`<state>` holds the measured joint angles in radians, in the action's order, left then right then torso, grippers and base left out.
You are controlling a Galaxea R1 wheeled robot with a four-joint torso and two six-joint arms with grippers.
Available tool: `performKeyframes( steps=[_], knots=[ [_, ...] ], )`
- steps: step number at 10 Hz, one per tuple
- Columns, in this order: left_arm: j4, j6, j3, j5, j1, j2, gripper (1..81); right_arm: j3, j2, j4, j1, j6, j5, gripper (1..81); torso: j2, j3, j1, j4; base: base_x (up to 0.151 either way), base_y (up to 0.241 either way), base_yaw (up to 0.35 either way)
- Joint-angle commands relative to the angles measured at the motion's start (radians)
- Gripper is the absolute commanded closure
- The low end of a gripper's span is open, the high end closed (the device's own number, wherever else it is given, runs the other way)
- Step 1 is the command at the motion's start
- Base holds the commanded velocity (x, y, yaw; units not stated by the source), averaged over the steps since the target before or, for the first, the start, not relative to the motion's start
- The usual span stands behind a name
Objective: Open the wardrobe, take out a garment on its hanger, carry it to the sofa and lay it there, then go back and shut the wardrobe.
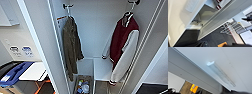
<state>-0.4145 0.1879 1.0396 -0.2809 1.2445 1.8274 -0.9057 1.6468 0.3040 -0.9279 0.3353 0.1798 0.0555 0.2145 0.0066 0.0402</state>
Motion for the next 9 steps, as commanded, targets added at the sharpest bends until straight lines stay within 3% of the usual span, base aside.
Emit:
performKeyframes(
  steps=[1,6,9],
  knots=[
    [-0.04,0.039,0.333,-0.285,0.187,0.07,1.0,-0.161,-0.056,-0.101,-0.064,0.044,0.101,1.0,0.0,0.0,0.0,0.0,0.0,0.0,0.0],
    [0.025,0.076,0.701,-0.271,0.27,0.343,1.0,-0.488,0.156,-0.198,-0.291,0.056,0.099,1.0,0.001,-0.001,-0.001,0.0,0.0,0.0,0.0],
    [0.06,0.081,0.889,-0.238,0.296,0.489,1.0,-0.689,0.339,-0.204,-0.431,0.057,0.101,1.0,0.001,-0.001,-0.002,0.0,0.0,0.0,0.0]
  ],
)
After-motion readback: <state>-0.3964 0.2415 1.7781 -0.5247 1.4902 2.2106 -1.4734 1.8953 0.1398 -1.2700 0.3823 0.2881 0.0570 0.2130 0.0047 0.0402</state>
